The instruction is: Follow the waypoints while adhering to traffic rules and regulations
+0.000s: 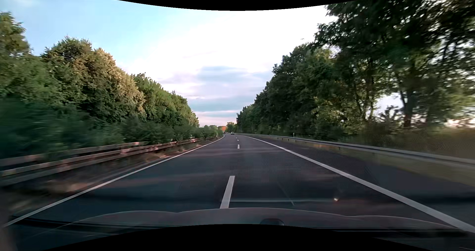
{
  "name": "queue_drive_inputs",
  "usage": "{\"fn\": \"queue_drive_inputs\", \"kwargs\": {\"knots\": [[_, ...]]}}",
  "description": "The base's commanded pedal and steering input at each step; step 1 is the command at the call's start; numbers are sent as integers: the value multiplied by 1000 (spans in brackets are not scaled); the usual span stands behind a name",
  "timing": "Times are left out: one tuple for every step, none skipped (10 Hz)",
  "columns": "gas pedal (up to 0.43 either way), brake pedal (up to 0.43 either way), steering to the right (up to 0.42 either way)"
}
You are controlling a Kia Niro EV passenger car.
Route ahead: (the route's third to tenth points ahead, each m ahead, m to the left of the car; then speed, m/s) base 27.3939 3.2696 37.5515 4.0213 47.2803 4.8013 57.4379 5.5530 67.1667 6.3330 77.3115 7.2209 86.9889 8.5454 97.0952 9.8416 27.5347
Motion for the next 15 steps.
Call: {"fn": "queue_drive_inputs", "kwargs": {"knots": [[177, 0, -11], [177, 0, -11], [177, 0, -12], [177, 0, -13], [177, 0, -13], [177, 0, -14], [177, 0, -14], [177, 0, -14], [177, 0, -14], [177, 0, -14], [177, 0, -14], [177, 0, -14], [177, 0, -14], [169, 0, -14], [169, 0, -13]]}}
